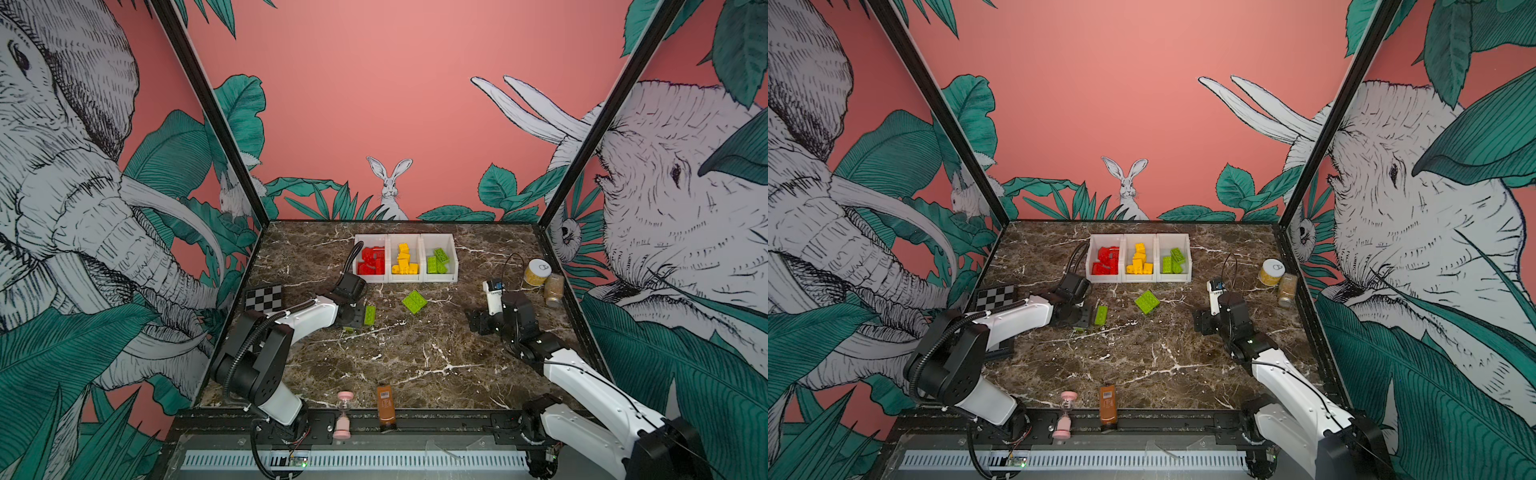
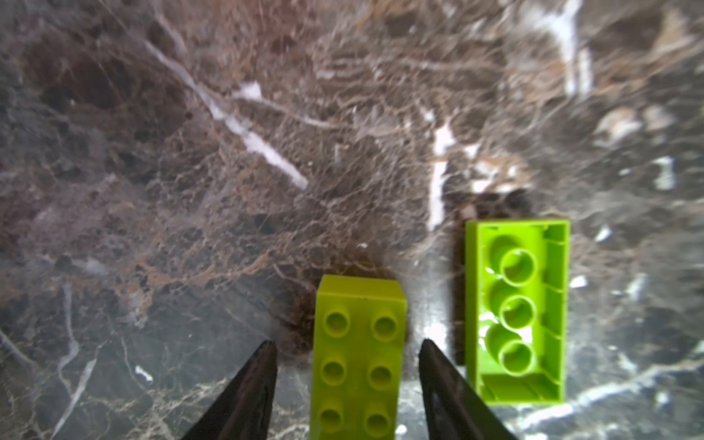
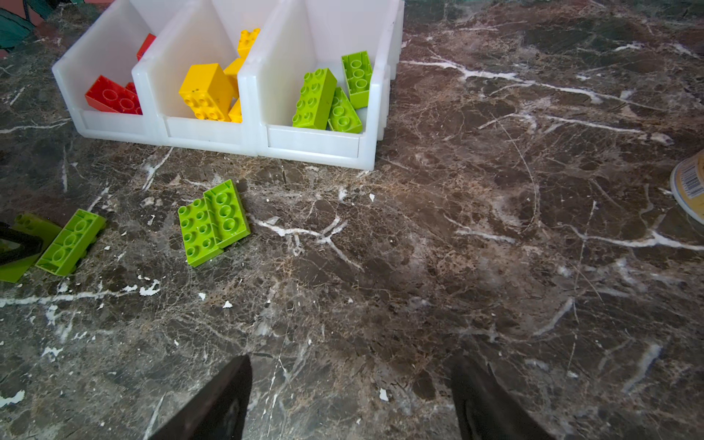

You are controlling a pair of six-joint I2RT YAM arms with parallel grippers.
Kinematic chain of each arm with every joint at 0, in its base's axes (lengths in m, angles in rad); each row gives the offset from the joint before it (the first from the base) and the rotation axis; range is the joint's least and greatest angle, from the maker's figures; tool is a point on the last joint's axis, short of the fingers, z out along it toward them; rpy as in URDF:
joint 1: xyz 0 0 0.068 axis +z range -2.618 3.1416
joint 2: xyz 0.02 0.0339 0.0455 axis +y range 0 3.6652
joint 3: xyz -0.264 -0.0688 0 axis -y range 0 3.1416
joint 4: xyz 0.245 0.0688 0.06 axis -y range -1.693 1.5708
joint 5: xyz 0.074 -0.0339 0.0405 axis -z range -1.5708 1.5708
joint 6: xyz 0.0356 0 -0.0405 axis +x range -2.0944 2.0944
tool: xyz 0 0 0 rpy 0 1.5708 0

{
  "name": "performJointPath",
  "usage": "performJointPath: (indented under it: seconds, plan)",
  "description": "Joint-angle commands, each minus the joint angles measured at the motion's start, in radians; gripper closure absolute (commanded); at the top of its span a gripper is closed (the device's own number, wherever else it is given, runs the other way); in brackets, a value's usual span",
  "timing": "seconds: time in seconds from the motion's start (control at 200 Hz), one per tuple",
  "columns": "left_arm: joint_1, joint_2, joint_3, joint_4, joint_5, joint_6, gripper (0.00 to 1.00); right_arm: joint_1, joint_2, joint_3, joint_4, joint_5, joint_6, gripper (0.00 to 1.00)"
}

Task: Sort the legos into containers by color
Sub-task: 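Lower the left gripper onto another lime-green brick and grasp it, then carry the green brick to the nearest compartment and release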

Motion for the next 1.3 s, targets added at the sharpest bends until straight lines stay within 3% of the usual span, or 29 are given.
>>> performJointPath:
  seconds: [0.0,0.345,0.54,0.695,0.765,0.985,1.295]
  plan:
    - [0.003,-0.034,-0.017,0.030,0.001,0.016,0.41,-0.002,-0.013,-0.010,0.010,0.019,0.003,0.19]
    - [0.002,0.040,0.014,0.011,-0.022,0.026,0.45,-0.002,-0.025,-0.006,-0.008,0.021,0.007,0.19]
    - [0.003,0.040,0.032,-0.004,-0.027,0.035,0.61,-0.002,-0.025,-0.008,-0.003,0.023,0.008,0.19]
    - [0.003,-0.021,0.057,-0.051,-0.049,0.043,0.81,-0.002,-0.027,-0.011,0.000,0.023,0.006,0.19]
    - [0.004,-0.053,0.085,-0.075,-0.045,0.052,0.84,-0.002,-0.029,-0.013,0.001,0.025,0.005,0.19]
    - [-0.004,-0.072,0.267,-0.081,0.118,0.094,0.85,-0.002,-0.047,-0.023,0.004,0.024,0.009,0.19]
    - [-0.157,0.182,0.659,0.018,0.115,0.184,0.85,-0.002,-0.099,-0.037,-0.014,0.019,0.035,0.19]
